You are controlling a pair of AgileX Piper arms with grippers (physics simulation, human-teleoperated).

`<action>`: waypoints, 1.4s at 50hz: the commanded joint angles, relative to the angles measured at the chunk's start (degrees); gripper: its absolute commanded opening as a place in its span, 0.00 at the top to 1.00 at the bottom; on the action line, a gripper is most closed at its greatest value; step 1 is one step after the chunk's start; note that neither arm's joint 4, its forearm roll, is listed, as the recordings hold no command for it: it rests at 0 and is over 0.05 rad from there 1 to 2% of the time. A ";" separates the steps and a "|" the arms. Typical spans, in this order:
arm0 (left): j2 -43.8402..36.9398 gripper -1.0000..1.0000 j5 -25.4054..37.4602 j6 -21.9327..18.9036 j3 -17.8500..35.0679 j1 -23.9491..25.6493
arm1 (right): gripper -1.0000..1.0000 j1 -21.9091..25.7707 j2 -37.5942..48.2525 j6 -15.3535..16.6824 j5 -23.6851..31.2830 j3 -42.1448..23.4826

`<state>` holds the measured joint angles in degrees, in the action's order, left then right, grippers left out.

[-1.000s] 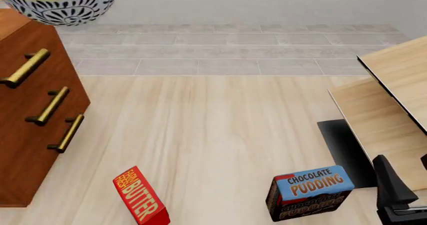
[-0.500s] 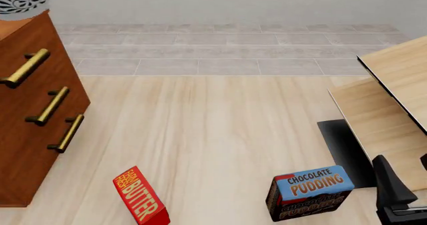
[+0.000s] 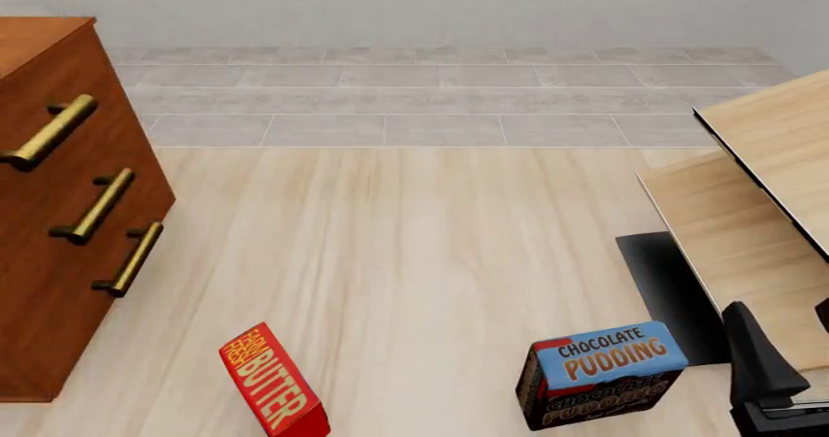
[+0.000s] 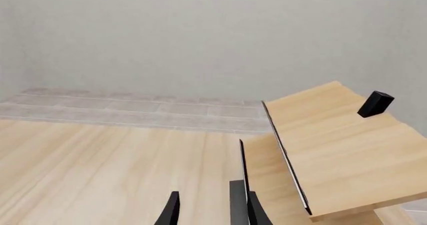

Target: Close the top drawer of the cabinet and put the bowl on top of it.

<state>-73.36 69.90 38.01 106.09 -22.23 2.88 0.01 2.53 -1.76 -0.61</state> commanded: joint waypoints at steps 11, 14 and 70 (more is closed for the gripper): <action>-3.78 1.00 0.00 -2.19 3.54 -9.06 | 0.00 0.00 0.00 0.23 0.46 -0.36; -4.43 1.00 0.00 -2.66 3.70 -9.93 | 0.00 -0.07 0.00 0.30 0.37 -0.26; -7.20 1.00 -0.04 -0.23 -0.58 -11.75 | 0.00 0.01 0.00 0.70 0.42 -0.18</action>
<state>-80.50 69.90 37.82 105.68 -33.90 2.97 0.01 3.29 -1.42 -0.67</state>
